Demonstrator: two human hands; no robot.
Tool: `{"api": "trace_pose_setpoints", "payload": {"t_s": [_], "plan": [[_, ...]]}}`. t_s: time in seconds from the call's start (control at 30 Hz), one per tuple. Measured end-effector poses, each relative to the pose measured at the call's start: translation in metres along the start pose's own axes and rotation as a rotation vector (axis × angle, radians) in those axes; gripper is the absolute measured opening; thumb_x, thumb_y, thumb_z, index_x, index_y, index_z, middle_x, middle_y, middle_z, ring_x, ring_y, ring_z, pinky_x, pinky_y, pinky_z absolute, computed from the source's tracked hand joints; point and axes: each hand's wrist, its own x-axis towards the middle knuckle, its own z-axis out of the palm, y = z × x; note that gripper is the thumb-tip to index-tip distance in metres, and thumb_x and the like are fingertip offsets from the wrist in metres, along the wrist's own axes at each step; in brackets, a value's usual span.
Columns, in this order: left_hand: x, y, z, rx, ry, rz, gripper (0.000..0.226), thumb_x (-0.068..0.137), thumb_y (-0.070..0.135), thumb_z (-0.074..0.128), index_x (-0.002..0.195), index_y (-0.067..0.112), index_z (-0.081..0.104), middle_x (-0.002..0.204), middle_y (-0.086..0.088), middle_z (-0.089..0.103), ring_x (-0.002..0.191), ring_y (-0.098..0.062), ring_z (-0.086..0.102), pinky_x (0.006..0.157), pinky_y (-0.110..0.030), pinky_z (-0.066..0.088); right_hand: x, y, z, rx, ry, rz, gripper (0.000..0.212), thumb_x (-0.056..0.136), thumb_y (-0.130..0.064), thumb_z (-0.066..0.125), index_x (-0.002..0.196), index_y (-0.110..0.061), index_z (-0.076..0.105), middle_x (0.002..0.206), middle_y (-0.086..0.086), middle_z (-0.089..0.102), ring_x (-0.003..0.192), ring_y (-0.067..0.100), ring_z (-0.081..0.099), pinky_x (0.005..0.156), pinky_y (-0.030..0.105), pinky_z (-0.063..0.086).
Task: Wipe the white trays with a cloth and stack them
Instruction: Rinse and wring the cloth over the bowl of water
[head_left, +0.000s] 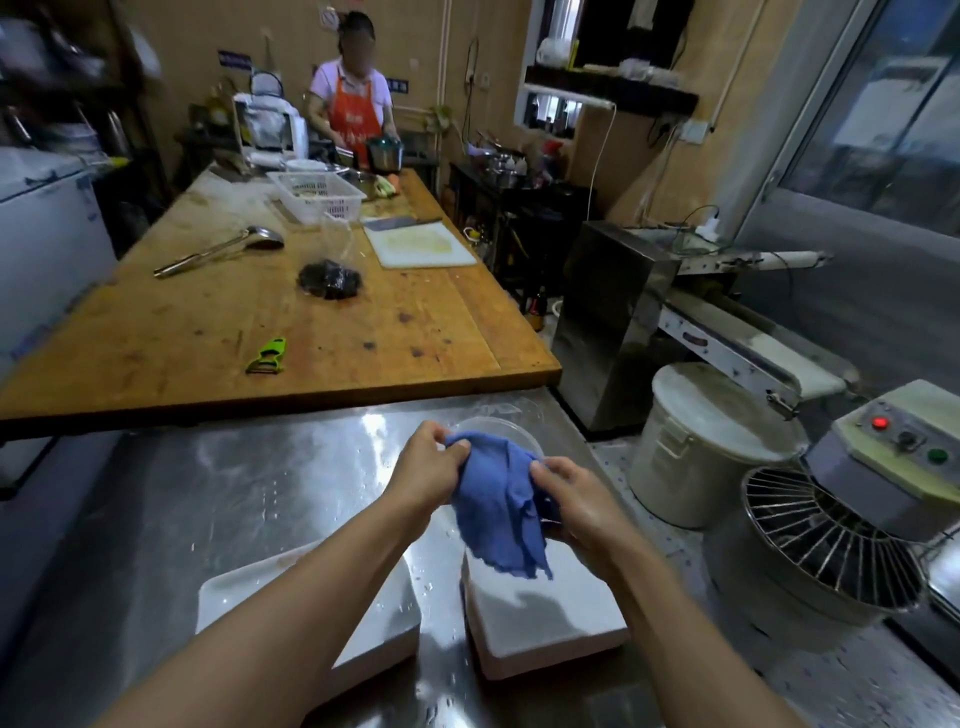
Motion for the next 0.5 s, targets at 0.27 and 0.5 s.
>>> {"api": "trace_pose_setpoints", "payload": {"t_s": [0.27, 0.5], "plan": [[0.060, 0.008, 0.014, 0.003, 0.115, -0.032, 0.012, 0.095, 0.020, 0.050, 0.083, 0.021, 0.047, 0.076, -0.007, 0.058, 0.063, -0.017, 0.052, 0.048, -0.025, 0.041, 0.065, -0.005, -0.018, -0.256, -0.054, -0.183, 0.034, 0.081, -0.004, 0.065, 0.100, -0.030, 0.052, 0.103, 0.009, 0.061, 0.089, 0.019, 0.065, 0.062, 0.023, 0.053], [0.110, 0.002, 0.036, -0.178, 0.191, -0.294, 0.018, 0.092, 0.001, 0.043, 0.086, 0.018, 0.044, 0.061, -0.008, 0.041, 0.045, -0.014, 0.034, 0.034, -0.014, 0.025, 0.122, -0.007, -0.052, -0.224, -0.167, -0.352, 0.035, 0.076, 0.018, 0.050, 0.084, -0.010, 0.070, 0.091, 0.004, 0.068, 0.082, 0.001, 0.064, 0.069, 0.008, 0.046]]}}
